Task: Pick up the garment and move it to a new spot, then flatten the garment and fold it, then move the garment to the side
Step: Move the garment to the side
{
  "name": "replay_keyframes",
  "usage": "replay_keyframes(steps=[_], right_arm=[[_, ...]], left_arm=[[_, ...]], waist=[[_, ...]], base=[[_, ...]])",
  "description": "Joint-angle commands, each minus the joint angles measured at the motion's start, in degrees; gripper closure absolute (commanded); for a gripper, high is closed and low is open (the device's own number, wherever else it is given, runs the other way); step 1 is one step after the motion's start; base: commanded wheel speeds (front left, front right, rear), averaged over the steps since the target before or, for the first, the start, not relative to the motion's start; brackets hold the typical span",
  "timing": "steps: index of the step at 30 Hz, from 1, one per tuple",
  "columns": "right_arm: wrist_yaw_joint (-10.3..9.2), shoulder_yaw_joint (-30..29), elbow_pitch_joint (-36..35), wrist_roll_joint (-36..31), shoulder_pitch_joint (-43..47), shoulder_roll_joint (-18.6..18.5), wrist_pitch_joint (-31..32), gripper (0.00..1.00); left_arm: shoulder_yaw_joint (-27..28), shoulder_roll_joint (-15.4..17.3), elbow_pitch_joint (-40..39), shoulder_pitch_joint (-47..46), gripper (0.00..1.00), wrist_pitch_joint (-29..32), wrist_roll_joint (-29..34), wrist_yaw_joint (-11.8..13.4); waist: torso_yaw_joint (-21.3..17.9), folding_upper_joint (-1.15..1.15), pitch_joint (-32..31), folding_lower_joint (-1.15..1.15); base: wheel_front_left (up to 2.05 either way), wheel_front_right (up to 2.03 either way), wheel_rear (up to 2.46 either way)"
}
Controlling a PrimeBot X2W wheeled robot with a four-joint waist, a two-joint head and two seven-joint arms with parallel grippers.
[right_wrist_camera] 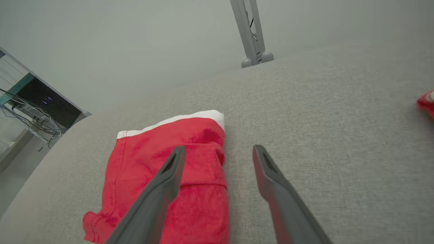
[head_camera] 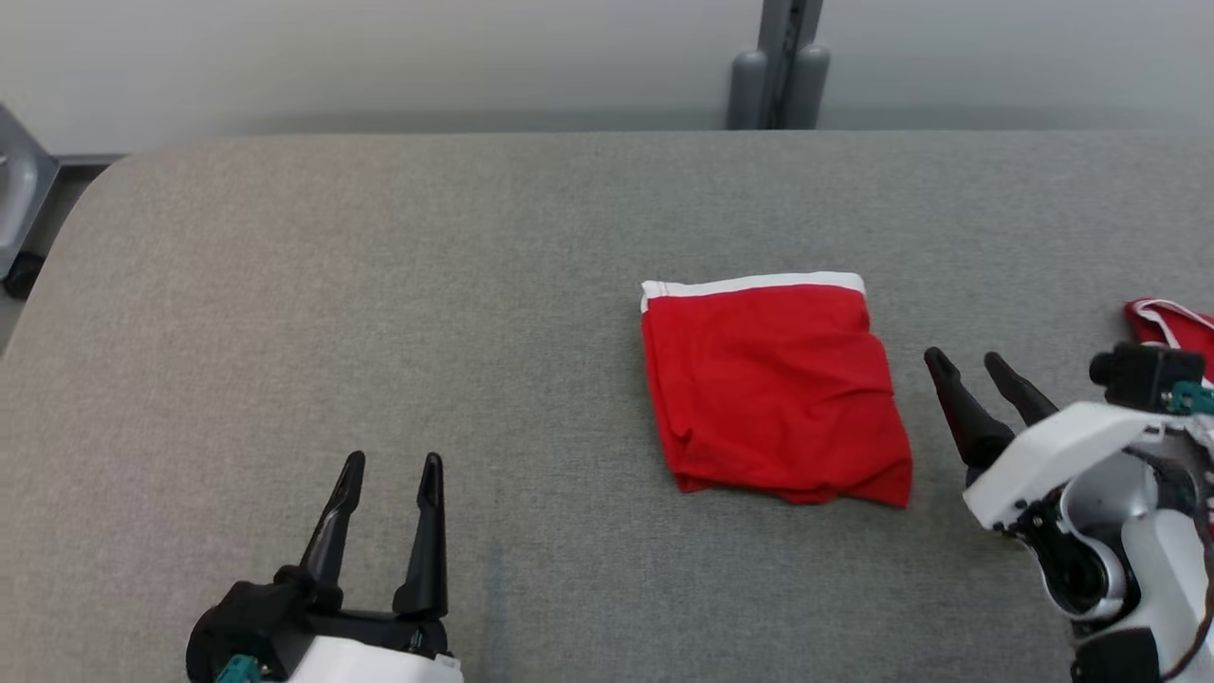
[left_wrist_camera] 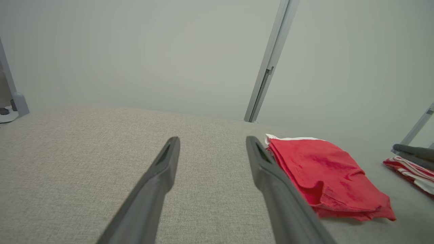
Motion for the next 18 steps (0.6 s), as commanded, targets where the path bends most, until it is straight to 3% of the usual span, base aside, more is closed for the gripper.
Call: replay_keyframes(steps=[1, 5, 12, 13, 14, 18], right_arm=[[0.12, 0.4, 2.7, 3.3, -3.5, 0.3, 3.8, 0.0], [0.11, 1.0, 9.6, 4.8, -7.4, -0.6, 8.1, 0.0], [0.11, 2.7, 19.3, 2.3, -11.2, 0.4, 8.9, 0.0], [0.11, 3.0, 20.1, 2.6, -11.6, 0.7, 8.8, 0.4], [0.11, 3.0, 20.5, 3.1, -12.0, 1.0, 8.0, 0.99], [0.12, 3.1, 19.3, 5.9, -13.7, 1.8, 5.9, 1.0]], left_arm=[[-1.2, 0.2, 0.1, -1.8, 0.0, -0.1, 0.0, -0.2], [-3.5, 0.2, 0.5, -4.0, 0.0, -0.1, -0.9, 0.2], [-4.3, 0.2, 0.7, -5.6, 0.0, -0.1, -1.6, 1.1], [-4.1, 0.2, 0.7, -5.7, 0.0, -0.1, -1.6, 1.2], [-3.9, 0.2, 0.5, -5.6, 0.0, -0.1, -1.6, 1.4], [-3.3, 0.2, -0.1, -5.9, 0.0, -0.1, -1.6, 1.6]], waist=[[3.7, 0.0, 3.7, 0.0], [6.9, 0.0, 5.8, 0.0], [9.0, 0.0, 7.3, 0.0], [8.9, 0.0, 7.3, 0.0], [8.5, 0.0, 7.4, 0.0], [6.4, 0.0, 7.7, 0.0]], base=[[0.0, 0.0, 0.0], [0.0, 0.0, 0.0], [0.0, 0.0, 0.0], [0.0, 0.0, 0.0], [0.0, 0.0, 0.0], [0.0, 0.0, 0.0]])
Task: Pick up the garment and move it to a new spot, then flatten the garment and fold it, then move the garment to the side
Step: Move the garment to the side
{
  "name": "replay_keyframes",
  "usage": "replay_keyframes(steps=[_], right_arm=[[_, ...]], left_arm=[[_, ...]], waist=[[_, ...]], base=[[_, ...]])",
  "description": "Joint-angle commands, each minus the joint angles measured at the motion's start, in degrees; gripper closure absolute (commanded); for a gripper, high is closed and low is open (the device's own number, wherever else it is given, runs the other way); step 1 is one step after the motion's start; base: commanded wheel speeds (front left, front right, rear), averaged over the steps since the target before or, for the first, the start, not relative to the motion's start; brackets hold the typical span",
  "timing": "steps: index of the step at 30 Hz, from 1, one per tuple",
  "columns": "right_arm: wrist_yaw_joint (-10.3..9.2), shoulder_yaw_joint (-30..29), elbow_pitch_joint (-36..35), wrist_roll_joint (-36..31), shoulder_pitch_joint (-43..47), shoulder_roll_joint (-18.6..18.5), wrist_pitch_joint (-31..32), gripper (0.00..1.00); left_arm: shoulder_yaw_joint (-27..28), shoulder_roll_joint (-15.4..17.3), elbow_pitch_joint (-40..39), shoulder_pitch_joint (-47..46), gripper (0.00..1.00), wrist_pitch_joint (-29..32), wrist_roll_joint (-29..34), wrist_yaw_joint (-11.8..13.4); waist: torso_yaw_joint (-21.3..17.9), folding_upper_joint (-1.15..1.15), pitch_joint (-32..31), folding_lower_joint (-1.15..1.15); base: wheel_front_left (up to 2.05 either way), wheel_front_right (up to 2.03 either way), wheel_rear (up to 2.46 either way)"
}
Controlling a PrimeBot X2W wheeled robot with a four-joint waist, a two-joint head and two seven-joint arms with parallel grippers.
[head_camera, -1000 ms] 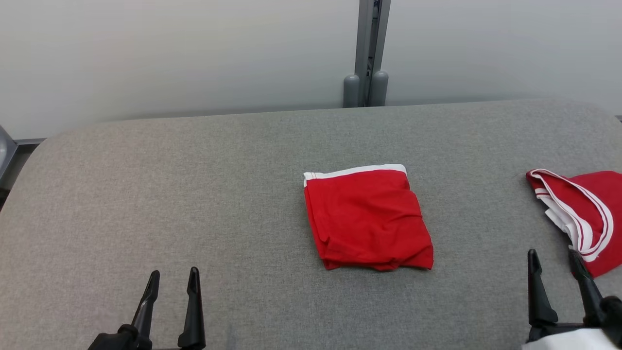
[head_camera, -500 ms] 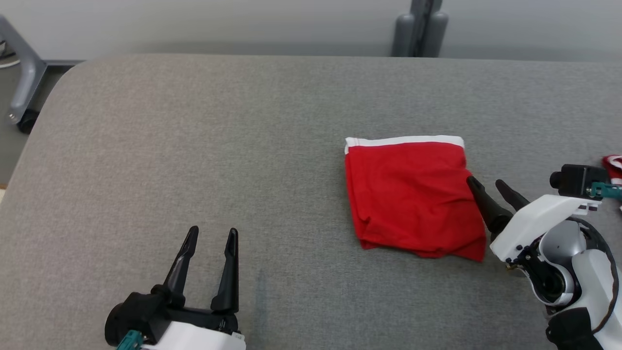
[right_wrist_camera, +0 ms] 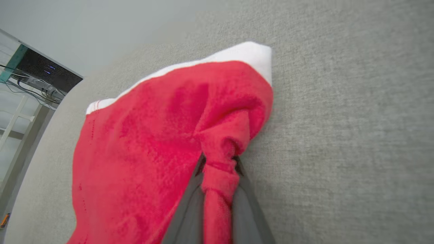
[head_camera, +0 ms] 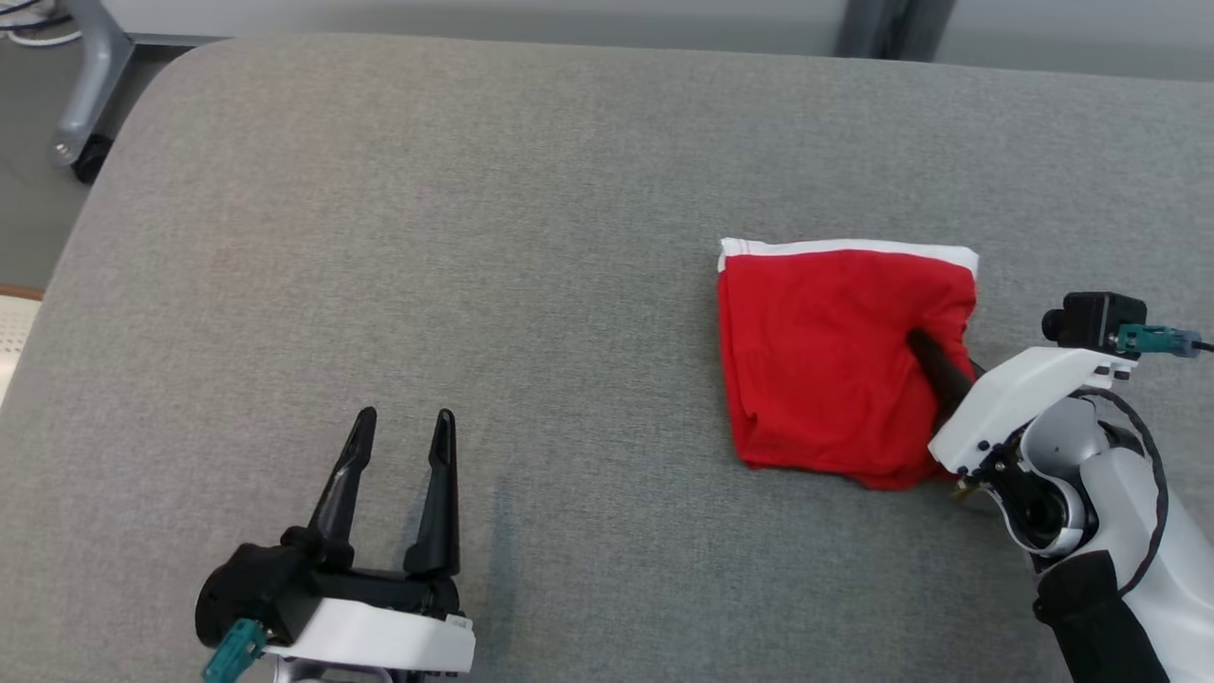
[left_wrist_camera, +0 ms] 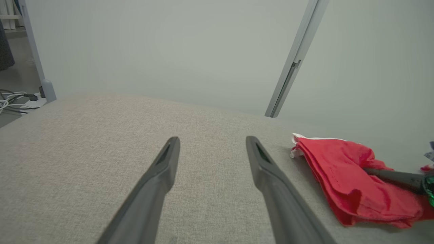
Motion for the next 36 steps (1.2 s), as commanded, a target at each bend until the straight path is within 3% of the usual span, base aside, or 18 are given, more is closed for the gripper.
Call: replay_keyframes(steps=[1, 5, 8, 12, 19, 29, 36], right_arm=[[0.12, 0.3, -0.9, 0.8, -0.6, -0.1, -1.0, 1.0], [0.12, 2.0, -7.7, 3.7, -0.4, -1.7, -1.7, 1.0], [0.12, 2.0, -13.6, 5.5, 0.8, -4.7, -0.6, 1.0], [0.13, -1.2, -19.6, 6.8, 1.4, -10.1, 3.2, 1.0], [0.12, -8.6, -25.5, 7.9, 1.3, -19.0, 13.7, 1.0], [0.12, -21.2, -30.2, 5.0, 3.1, -27.0, 31.7, 1.0], [0.08, -21.8, -27.8, -3.6, 4.3, -30.8, 34.6, 1.0]], left_arm=[[0.7, 0.2, -0.5, -1.1, 0.0, -0.1, -0.2, 0.2], [1.9, 0.2, -1.4, -1.7, 0.0, -0.1, 0.4, -0.3], [1.6, 0.2, -1.0, -3.2, 0.0, -0.1, 1.8, -1.7], [0.3, 0.2, -0.8, -7.4, 0.0, -0.1, 3.4, -3.3], [-3.6, 0.2, 0.8, -12.4, 0.0, -0.1, 4.3, -4.5], [-3.6, 0.2, 2.0, -10.2, 0.0, -0.1, 4.9, -4.7], [-3.3, 0.2, 1.9, -10.3, 0.0, -0.1, 5.2, -5.1]], waist=[[-2.3, 0.0, 0.4, 0.0], [-8.6, 0.0, 2.1, 0.0], [-13.3, 0.0, 3.9, 0.0], [-16.7, 0.0, 7.5, 0.0], [-16.5, 0.0, 10.9, 0.0], [-13.8, 0.0, 10.8, 0.0], [-13.2, 0.0, 10.9, 0.0]], base=[[0.0, 0.0, 0.0], [0.0, 0.0, 0.0], [0.0, 0.0, 0.0], [0.0, 0.0, 0.0], [0.0, 0.0, 0.0], [0.0, 0.0, 0.0], [0.0, 0.0, 0.0]])
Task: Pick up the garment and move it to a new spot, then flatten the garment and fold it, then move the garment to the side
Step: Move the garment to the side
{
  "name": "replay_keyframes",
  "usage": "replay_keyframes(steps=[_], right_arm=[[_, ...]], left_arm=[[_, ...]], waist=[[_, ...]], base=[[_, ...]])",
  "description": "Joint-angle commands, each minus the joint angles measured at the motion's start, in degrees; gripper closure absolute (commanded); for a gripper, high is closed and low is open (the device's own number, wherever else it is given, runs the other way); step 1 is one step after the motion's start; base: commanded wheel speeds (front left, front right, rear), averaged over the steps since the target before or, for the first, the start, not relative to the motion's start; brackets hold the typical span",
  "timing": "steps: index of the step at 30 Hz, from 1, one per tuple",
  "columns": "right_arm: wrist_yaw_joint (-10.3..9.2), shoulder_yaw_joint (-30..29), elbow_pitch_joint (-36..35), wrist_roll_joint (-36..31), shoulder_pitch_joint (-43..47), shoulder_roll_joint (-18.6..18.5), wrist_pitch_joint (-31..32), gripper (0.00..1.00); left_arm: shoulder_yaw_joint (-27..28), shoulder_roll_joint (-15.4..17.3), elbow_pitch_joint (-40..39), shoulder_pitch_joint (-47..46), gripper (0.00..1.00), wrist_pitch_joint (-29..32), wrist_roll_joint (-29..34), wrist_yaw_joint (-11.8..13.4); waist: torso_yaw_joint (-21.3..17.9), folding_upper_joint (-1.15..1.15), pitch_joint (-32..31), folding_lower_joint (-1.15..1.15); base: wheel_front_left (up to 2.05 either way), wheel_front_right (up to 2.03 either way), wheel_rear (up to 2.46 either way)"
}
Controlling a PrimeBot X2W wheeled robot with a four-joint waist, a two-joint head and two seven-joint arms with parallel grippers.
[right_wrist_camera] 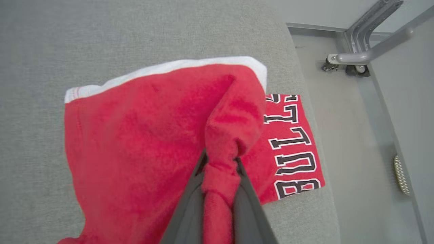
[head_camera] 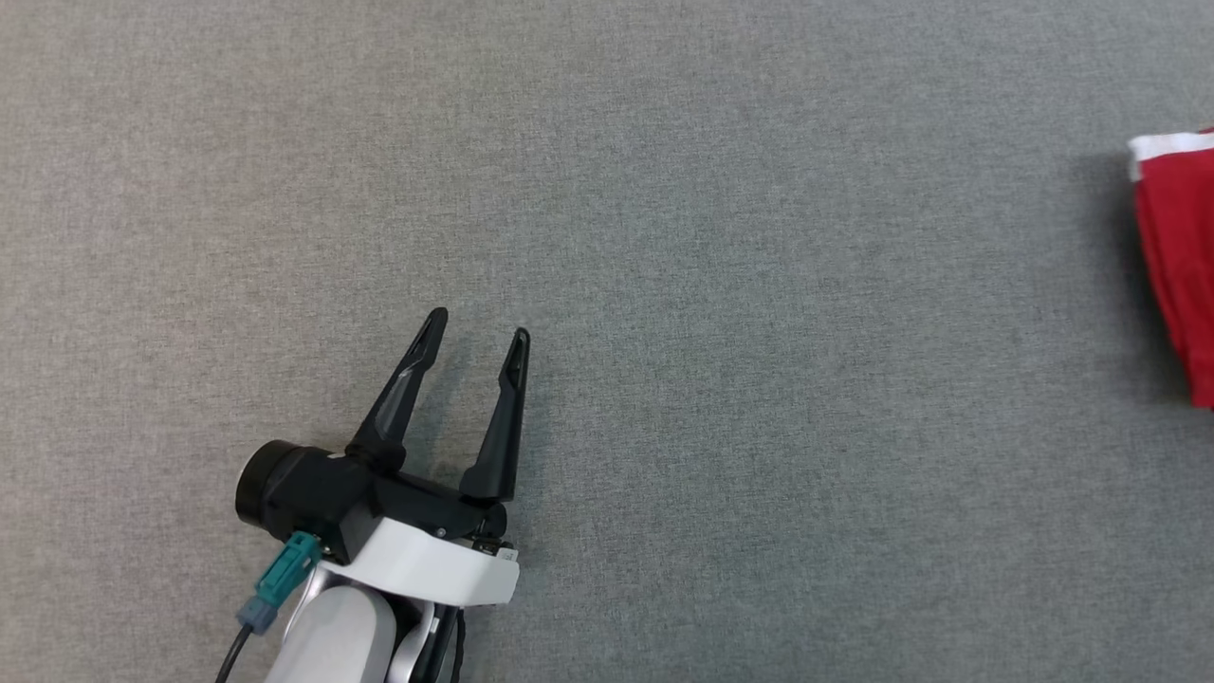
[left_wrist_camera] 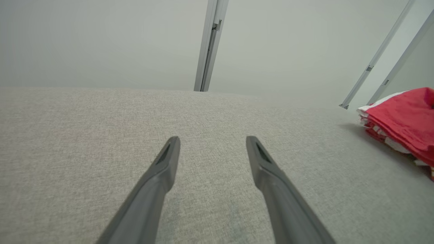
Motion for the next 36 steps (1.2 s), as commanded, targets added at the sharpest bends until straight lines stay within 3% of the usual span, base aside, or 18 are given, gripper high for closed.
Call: replay_keyframes(steps=[1, 5, 6, 11, 18, 26, 31, 36], right_arm=[[0.01, 0.6, 1.5, -3.7, 0.5, -0.8, -2.4, 0.0], [0.01, 1.7, 6.3, -14.3, -0.7, -0.6, -12.6, 0.0], [0.01, 1.7, 6.3, -14.3, -0.7, -0.6, -12.6, 0.0], [0.01, 2.1, 10.4, -22.3, -2.3, 1.0, -25.5, 0.0], [0.01, 0.3, 6.8, -23.6, -1.7, 8.7, -43.7, 0.0], [0.01, 3.9, -4.3, -24.9, 9.7, 17.4, -57.6, 0.0], [0.01, 6.1, -5.4, -26.8, 18.0, 24.7, -63.0, 0.0], [0.01, 8.0, -3.6, -30.1, 24.0, 31.5, -64.0, 0.0]], left_arm=[[-0.2, 0.2, 0.0, 0.1, 0.0, -0.1, 0.4, -0.2], [-0.8, 0.2, 0.3, -0.2, 0.0, -0.1, 0.1, 0.0], [-0.8, 0.2, 0.3, -0.2, 0.0, -0.1, 0.1, 0.0], [-0.7, 0.2, 0.3, 0.6, 0.0, -0.1, -0.4, 0.4], [1.3, 0.2, -0.9, 2.2, 0.0, -0.1, -1.5, 1.2], [6.1, 0.2, -2.7, 7.2, 0.0, -0.1, -3.3, 4.1], [8.7, 0.2, -2.2, 11.0, 0.0, -0.1, -3.2, 5.4], [10.0, 0.2, -1.4, 14.1, 0.0, -0.1, -3.5, 4.9]], waist=[[0.1, 0.0, 0.2, 0.0], [0.6, 0.0, 0.4, 0.0], [0.6, 0.0, 0.4, 0.0], [0.6, 0.0, 0.0, 0.0], [0.0, 0.0, -4.4, 0.0], [0.9, 0.0, -14.6, 0.0], [1.8, 0.0, -19.8, 0.0], [2.1, 0.0, -22.8, 0.0]], base=[[0.0, 0.0, 0.0], [0.0, 0.0, 0.0], [0.0, 0.0, 0.0], [0.0, 0.0, 0.0], [0.0, 0.0, 0.0], [0.0, 0.0, 0.0], [0.0, 0.0, 0.0], [0.0, 0.0, 0.0]])
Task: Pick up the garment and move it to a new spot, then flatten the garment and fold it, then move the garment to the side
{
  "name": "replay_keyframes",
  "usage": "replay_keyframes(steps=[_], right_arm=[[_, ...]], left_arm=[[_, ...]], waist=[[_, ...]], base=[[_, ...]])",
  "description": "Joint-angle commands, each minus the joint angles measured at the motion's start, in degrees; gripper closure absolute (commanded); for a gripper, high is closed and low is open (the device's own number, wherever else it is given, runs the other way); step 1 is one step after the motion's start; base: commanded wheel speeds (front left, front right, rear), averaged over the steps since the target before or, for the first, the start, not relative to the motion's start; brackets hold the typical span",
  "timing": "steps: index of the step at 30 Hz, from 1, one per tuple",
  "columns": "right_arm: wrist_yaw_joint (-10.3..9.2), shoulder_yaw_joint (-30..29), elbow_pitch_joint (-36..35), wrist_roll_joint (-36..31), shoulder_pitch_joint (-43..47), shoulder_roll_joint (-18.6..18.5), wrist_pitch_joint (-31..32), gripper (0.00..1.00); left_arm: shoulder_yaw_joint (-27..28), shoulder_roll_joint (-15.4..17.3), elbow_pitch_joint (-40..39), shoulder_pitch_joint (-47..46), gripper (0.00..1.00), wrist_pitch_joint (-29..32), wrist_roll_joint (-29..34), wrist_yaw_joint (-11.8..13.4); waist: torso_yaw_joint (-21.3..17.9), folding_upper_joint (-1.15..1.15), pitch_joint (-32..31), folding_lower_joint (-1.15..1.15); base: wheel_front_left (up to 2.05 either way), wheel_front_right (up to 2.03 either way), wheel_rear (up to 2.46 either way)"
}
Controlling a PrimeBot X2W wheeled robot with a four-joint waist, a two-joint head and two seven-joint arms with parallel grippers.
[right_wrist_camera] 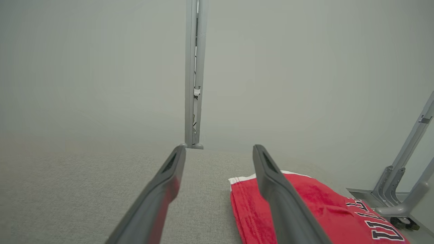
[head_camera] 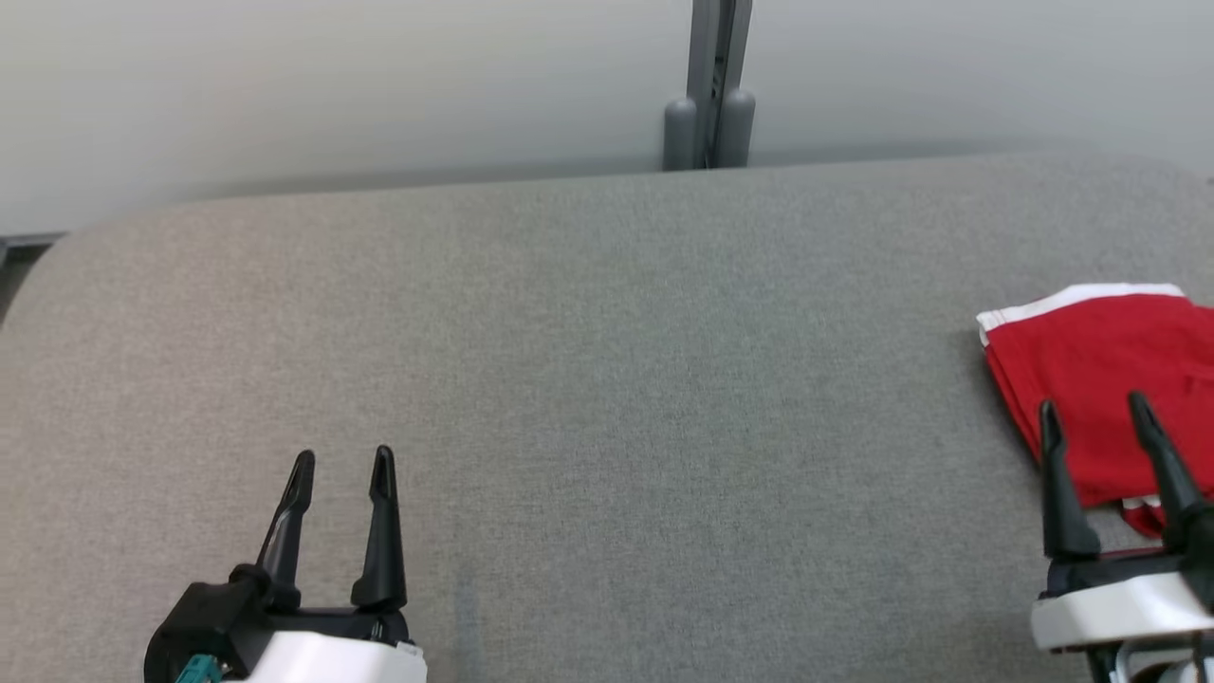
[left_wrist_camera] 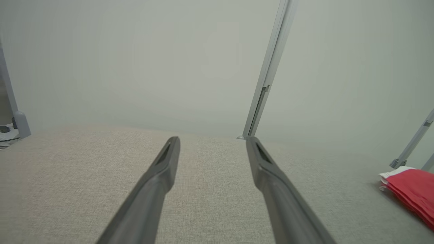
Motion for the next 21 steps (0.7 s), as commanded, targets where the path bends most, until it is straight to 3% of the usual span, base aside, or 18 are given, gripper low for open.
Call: replay_keyframes(steps=[1, 6, 13, 19, 20, 21], right_arm=[[0.01, -1.0, -0.6, -1.8, 1.5, 2.2, -0.4, 0.0], [0.01, -1.6, 0.6, -4.1, 5.4, 5.8, -0.4, 0.0], [0.01, 0.5, 0.7, -4.4, 7.6, 6.4, -0.4, 0.0], [0.01, 0.7, -0.5, -4.3, 7.0, 6.4, -0.4, 0.0], [0.01, 0.7, -0.2, -4.4, 7.3, 6.6, -0.1, 1.0], [0.01, 0.8, 0.2, -4.4, 7.3, 6.7, -0.1, 1.0]], left_arm=[[0.8, 0.2, 0.3, 1.2, 0.0, -0.1, 0.3, -0.2], [1.3, 0.2, 1.1, 4.1, 0.0, -0.1, 1.8, -0.4], [2.2, 0.2, 0.4, 6.3, 0.0, -0.1, 1.4, 1.9], [1.4, 0.2, -0.2, 5.5, 0.0, -0.1, 1.1, 2.1], [1.3, 0.0, -0.1, 6.1, 1.0, 0.0, 1.2, 2.1], [1.2, -0.1, 0.3, 6.3, 1.0, 0.0, 1.1, 2.1]], waist=[[0.4, 0.0, -2.3, 0.0], [-1.1, 0.0, -4.0, 0.0], [-2.2, 0.0, -4.5, 0.0], [-1.9, 0.0, -4.3, 0.0], [-1.9, 0.0, -4.3, 0.0], [-1.9, 0.0, -4.3, 0.0]], base=[[0.0, 0.0, 0.0], [0.0, 0.0, 0.0], [0.0, 0.0, 0.0], [0.0, 0.0, 0.0], [0.0, 0.0, 0.0], [0.0, 0.0, 0.0]])
